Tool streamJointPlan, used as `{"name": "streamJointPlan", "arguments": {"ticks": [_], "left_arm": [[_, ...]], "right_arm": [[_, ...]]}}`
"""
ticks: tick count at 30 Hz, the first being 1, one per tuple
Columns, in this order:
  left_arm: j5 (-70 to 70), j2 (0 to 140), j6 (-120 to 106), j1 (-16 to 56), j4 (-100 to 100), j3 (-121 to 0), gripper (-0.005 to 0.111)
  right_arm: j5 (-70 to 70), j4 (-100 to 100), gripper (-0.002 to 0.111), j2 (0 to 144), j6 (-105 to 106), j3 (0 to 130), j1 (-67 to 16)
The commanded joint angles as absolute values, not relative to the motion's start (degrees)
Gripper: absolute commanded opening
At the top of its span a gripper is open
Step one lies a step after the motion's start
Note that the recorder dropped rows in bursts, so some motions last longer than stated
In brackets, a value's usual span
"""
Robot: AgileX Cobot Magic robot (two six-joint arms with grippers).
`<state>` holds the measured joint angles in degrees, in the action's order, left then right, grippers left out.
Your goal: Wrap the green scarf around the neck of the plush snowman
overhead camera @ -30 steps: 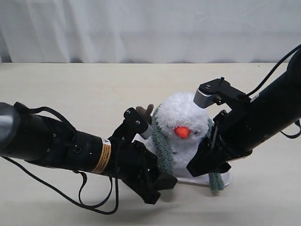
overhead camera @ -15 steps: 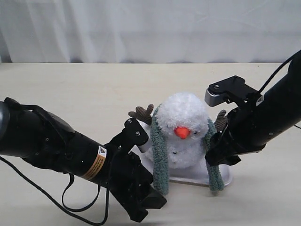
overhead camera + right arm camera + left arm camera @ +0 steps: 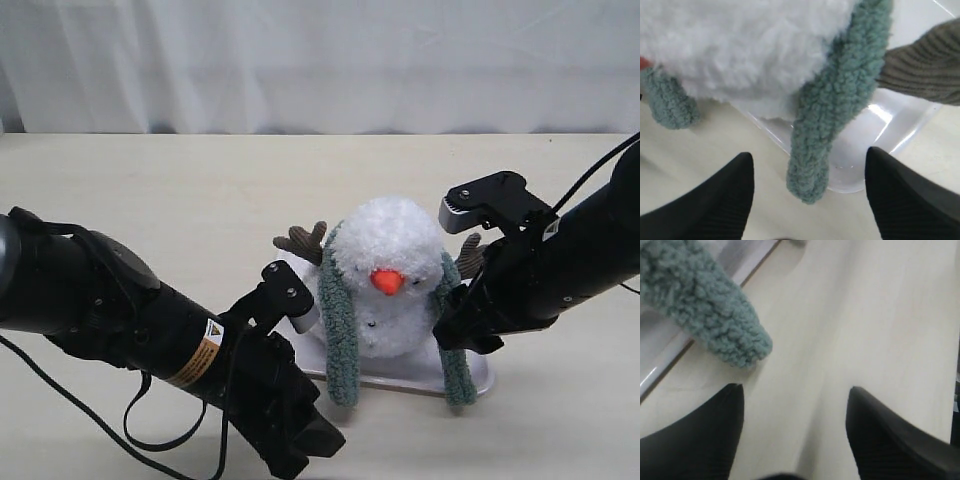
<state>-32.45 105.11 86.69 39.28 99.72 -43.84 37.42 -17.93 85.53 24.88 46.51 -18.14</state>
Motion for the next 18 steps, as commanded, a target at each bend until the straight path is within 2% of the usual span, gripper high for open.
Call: {"name": "streamJointPlan", "arguments": {"ticks": [1, 9, 14, 18], "left_arm": [[-31.4, 104.4, 87.2, 39.2, 99.9, -44.1, 0.057], [-25.1, 102.2, 87.2, 39.1, 99.9, -44.1, 0.056], [-23.9, 101.0, 87.0, 39.1, 99.9, -44.1, 0.056], [-22.2, 101.0, 87.0, 39.1, 99.9, -44.1, 0.056]], "right_arm": [[36.9, -23.1, 0.059, 87.6, 28.5, 45.8, -18.1], [36.9, -26.1, 0.047, 90.5, 29.4, 47.2, -18.1], [37.6, -27.6, 0.027, 90.5, 29.7, 47.2, -18.1], [38.0, -30.3, 0.005, 90.5, 32.5, 47.2, -18.1]]}}
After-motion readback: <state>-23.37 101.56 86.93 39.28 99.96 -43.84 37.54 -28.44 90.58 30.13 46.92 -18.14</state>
